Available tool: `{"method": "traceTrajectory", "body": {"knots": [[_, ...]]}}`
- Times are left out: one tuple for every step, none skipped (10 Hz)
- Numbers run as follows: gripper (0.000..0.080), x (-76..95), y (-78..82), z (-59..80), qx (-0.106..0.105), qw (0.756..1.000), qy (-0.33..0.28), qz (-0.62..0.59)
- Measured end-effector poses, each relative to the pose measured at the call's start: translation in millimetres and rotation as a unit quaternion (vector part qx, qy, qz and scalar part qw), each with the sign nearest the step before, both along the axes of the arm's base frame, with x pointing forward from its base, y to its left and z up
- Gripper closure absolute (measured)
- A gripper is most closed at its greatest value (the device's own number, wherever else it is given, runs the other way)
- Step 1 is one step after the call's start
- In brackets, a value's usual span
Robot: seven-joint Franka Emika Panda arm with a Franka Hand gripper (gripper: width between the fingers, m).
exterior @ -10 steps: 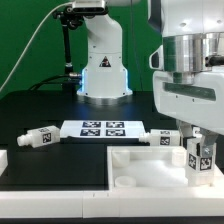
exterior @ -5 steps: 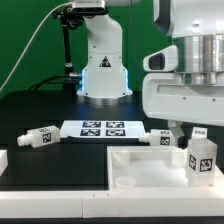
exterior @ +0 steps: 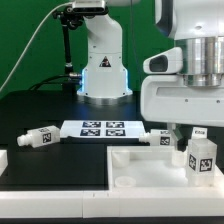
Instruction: Assemble one leg
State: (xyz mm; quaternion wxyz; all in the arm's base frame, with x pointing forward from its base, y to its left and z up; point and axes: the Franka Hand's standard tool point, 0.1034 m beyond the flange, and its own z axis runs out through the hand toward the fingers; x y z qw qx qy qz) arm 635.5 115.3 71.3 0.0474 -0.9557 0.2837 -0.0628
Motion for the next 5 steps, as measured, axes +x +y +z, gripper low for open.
{"method": "traceTrajectory", "body": {"knots": [[0.015, -0.2, 1.2, 0.0, 0.004, 1.0, 0.002, -0.025], [0.0278, -0.3, 1.8, -0.1, 0.005, 1.0, 0.002, -0.028], [0.04, -0.5, 1.3, -0.4, 0.004, 1.0, 0.002, -0.027], [0.04, -0.6, -0.4, -0.6, 0.007, 0.999, 0.003, -0.045], [0.0399, -0.6, -0.8, -0.5, 0.015, 0.995, 0.006, -0.095]]}}
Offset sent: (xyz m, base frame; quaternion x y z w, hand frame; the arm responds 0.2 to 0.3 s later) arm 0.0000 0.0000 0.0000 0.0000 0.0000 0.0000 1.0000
